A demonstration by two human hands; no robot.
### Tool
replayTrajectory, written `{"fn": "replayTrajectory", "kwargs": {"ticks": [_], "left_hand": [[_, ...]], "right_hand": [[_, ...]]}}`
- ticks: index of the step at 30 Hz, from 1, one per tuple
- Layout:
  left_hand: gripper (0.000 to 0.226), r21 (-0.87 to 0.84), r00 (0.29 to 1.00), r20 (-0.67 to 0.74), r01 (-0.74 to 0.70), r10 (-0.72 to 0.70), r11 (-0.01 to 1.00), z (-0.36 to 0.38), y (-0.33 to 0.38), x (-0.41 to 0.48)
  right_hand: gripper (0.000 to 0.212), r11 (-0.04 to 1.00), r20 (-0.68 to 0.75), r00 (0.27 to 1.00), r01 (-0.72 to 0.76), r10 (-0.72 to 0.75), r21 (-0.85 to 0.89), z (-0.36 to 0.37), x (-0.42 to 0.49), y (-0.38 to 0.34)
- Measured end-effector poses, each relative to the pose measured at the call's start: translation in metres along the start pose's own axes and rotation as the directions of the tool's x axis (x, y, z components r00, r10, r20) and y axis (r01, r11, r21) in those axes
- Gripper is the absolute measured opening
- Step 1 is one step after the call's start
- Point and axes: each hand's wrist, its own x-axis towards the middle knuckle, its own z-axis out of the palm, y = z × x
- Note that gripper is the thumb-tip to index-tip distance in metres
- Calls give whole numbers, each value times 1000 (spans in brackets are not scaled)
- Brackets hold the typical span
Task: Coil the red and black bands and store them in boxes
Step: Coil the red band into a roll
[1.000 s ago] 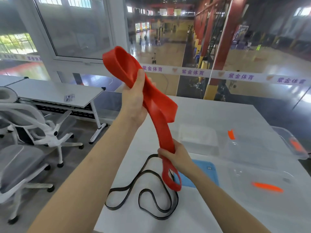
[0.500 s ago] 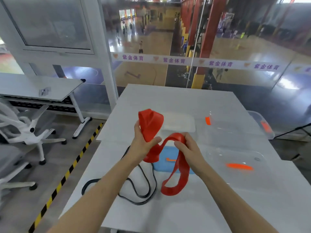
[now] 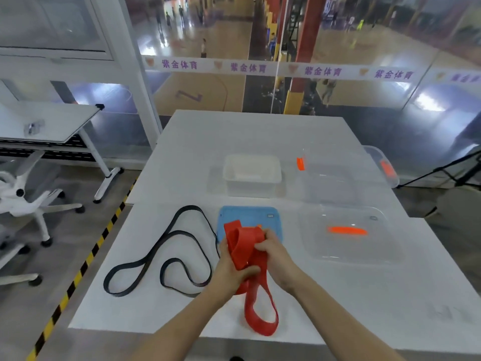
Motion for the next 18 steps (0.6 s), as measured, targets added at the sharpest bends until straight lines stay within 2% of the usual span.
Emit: {"fn": "replayTrajectory", "kwargs": {"ticks": [3,5,8,11,15,18], "left_hand": [[81,-95,998,-55,33,-38,995,2,-5,2],[76,-136,995,-84,51,-62,989,3,-7,4],[79,-180,992,-95,62,-80,982,5,-8,4],[86,-199,991,-84,88,-106,976,5,-10,6],[86,-115,993,-76,76,-85,990,1,-13,8],[86,-30,995,-94,39,-41,999,-3,-18,8]], "right_hand": [[52,989,63,998,0,10,-149,-8,-6,3],[59,969,76,997,23,-5,-245,-13,-9,3],[46,958,62,998,27,-10,-285,-20,-11,4],[25,953,-40,999,2,-14,-303,-27,-9,12],[28,946,-135,991,-28,-17,-323,-31,-6,17],[29,974,-181,983,-20,-21,-225,-31,-3,14]]}}
